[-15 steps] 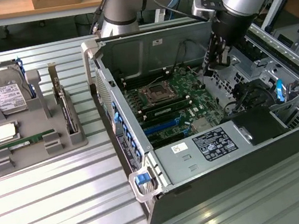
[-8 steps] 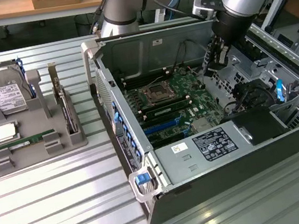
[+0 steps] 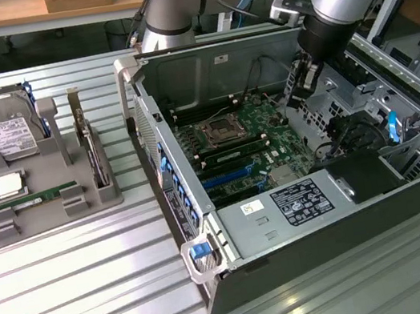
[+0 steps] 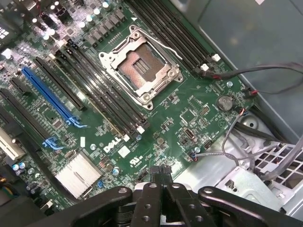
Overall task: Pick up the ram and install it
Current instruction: 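Press down the ram until it locks into place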
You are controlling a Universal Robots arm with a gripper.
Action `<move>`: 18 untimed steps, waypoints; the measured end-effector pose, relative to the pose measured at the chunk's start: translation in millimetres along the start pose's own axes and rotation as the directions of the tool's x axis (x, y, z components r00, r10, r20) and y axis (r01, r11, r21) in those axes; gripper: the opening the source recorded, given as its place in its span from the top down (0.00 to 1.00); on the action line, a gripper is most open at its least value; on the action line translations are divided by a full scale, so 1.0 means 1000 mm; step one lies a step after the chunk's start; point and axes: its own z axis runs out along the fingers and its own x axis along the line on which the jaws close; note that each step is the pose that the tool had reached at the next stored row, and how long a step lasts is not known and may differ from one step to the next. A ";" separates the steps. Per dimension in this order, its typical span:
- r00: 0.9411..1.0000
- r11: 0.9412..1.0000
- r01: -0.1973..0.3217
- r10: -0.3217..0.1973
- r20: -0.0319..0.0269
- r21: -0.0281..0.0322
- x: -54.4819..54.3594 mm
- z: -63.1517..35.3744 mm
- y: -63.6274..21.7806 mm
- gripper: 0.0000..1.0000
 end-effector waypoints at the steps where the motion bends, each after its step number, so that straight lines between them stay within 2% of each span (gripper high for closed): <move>1: 1.000 1.000 -0.008 0.008 0.000 0.001 0.000 0.0001 0.0000 0.89; 5: 0.999 0.999 -0.046 0.046 0.001 0.004 0.000 0.0006 -0.0001 0.89; 8: 0.996 0.996 -0.094 0.094 0.003 0.008 0.000 0.0013 -0.0002 0.89; 10: 0.990 0.990 -0.138 0.138 0.004 0.012 0.000 0.0017 -0.0003 0.89; 14: 0.976 0.975 -0.219 0.219 0.009 0.016 0.000 0.0021 -0.0004 0.89; 15: 0.968 0.968 -0.251 0.250 0.011 0.018 0.000 0.0024 -0.0004 0.89; 17: 0.959 0.959 -0.284 0.283 0.014 0.019 0.000 0.0026 -0.0004 0.89; 18: 0.952 0.952 -0.304 0.304 0.015 0.020 0.000 0.0028 -0.0004 0.89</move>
